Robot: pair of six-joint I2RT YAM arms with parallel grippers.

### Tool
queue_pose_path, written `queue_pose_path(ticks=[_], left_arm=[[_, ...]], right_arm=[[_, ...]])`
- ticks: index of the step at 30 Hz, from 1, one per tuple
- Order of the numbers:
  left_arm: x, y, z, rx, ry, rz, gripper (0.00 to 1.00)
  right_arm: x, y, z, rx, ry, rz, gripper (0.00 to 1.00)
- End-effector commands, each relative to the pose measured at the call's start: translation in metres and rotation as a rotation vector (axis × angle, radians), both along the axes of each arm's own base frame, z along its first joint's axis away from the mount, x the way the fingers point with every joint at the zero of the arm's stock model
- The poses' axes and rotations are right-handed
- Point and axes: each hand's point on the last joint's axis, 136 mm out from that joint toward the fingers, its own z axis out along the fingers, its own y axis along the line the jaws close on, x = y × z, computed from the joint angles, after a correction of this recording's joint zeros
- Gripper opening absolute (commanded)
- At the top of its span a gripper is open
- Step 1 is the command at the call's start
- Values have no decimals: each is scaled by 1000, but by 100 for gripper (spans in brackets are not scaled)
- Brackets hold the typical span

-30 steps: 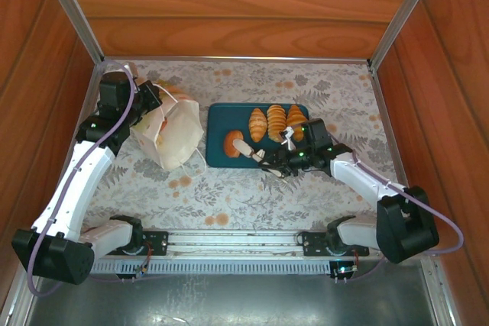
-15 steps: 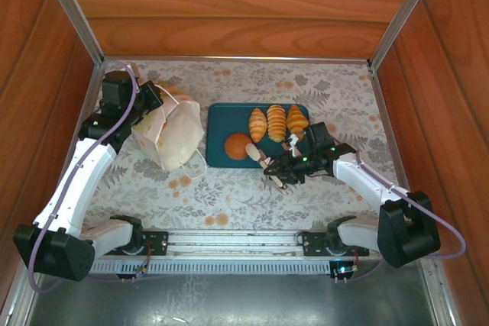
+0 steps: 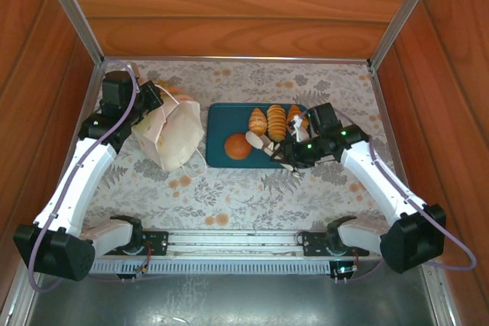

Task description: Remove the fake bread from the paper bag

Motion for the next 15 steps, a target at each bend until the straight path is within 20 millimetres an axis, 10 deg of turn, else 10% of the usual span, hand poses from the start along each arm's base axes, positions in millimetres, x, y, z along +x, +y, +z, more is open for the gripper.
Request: queue_pose_path(ticks=[1, 15], left_arm=[[1, -4, 6, 3, -33, -16, 0], [-2, -4, 8, -6, -40, -24, 0]], right_arm=[[-3, -11, -5, -217, -67, 118, 42], [19, 31, -8, -590, -182, 448, 49]])
